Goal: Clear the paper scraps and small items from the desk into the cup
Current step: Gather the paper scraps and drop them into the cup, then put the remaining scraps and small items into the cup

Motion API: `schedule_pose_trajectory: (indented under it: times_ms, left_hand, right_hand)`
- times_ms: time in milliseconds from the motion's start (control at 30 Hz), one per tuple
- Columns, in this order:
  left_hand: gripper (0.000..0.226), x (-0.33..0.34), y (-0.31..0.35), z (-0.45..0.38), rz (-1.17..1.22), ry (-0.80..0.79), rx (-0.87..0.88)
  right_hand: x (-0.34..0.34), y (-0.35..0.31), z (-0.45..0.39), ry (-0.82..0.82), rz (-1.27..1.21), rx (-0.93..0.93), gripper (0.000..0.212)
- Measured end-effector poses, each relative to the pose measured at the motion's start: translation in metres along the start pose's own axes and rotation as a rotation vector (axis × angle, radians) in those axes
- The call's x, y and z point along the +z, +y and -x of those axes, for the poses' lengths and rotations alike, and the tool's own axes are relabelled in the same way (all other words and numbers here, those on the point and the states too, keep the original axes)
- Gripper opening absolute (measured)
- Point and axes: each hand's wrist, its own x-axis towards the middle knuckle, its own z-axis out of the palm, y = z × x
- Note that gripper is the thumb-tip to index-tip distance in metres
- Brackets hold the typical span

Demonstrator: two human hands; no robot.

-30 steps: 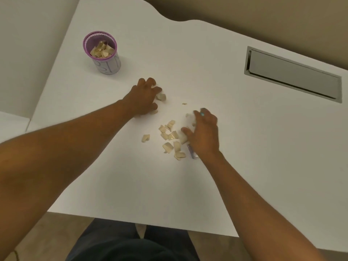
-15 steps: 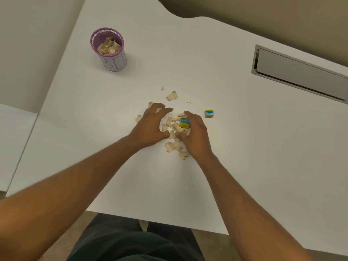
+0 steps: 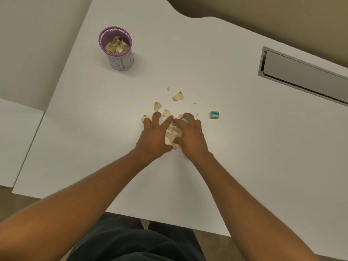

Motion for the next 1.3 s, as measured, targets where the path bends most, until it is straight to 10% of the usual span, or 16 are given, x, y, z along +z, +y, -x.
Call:
schedule_pose_trajectory:
  times_ms: [267, 667, 900, 1300]
  left_hand:
    - [0.014, -0.001, 0.004, -0.016, 0.162, 0.062, 0.071]
    - [0.019, -0.015, -0.027, -0.017, 0.58, 0.3, -0.07]
    - [0.02, -0.016, -0.074, -0.019, 0.146, 0.293, 0.252]
    - [0.037, 0.0, -0.093, -0.016, -0.152, 0.475, 0.527]
  right_hand:
    - [0.005, -0.016, -0.002, 0.116, 0.021, -0.047, 0.025]
    - [-0.012, -0.011, -0.007, 0.139, -0.773, 0.324, 0.006]
    - [-0.06, -0.056, -0.04, 0.054, -1.18, 0.288, 0.018]
    - [-0.097, -0.186, -0.179, 0.157, -0.363, -0.281, 0.008]
